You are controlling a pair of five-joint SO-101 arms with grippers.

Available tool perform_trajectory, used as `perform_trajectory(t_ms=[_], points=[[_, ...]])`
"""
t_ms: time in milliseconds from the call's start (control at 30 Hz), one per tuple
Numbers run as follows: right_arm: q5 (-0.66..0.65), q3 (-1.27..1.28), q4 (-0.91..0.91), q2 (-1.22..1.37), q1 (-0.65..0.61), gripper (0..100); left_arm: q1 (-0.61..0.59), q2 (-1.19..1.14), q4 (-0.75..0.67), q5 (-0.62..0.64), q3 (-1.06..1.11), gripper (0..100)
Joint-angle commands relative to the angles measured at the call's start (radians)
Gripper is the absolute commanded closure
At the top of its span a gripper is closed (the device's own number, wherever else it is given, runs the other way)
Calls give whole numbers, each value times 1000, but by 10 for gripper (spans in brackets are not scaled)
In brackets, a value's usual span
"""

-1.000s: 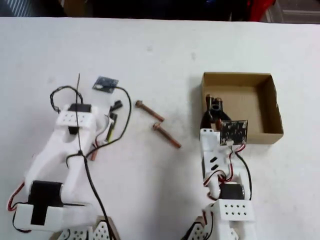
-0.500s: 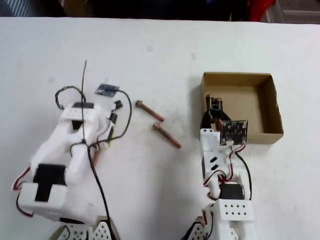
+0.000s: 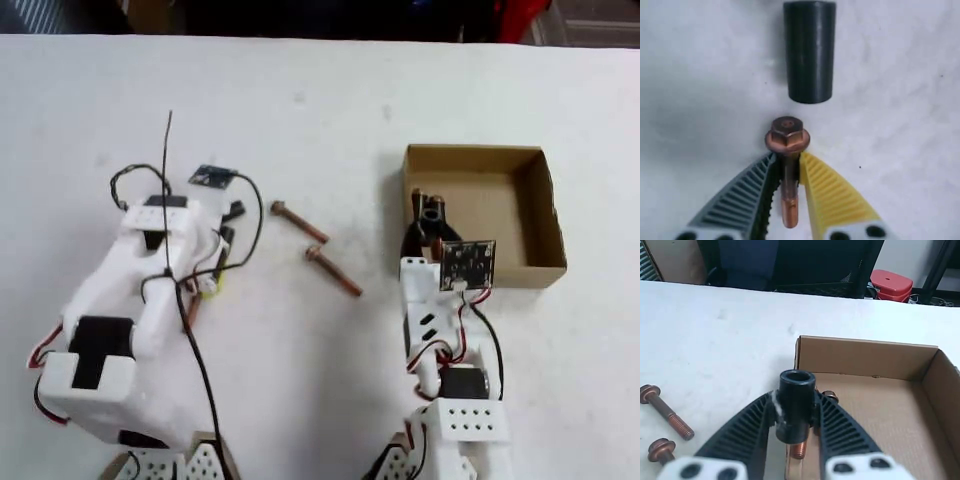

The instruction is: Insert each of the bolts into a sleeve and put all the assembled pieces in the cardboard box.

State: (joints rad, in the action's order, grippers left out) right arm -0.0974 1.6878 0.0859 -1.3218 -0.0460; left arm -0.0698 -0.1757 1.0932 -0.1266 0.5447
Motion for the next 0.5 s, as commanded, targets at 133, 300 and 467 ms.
perform_trajectory(t_ms=[133, 300, 467], points=[[5, 8, 4, -18, 5, 981, -42, 18, -87, -12, -44, 965], [3, 8, -1, -18, 5, 981, -44, 19, -87, -6, -44, 884], [2, 8, -1, -18, 5, 981, -44, 19, -94, -6, -51, 882]])
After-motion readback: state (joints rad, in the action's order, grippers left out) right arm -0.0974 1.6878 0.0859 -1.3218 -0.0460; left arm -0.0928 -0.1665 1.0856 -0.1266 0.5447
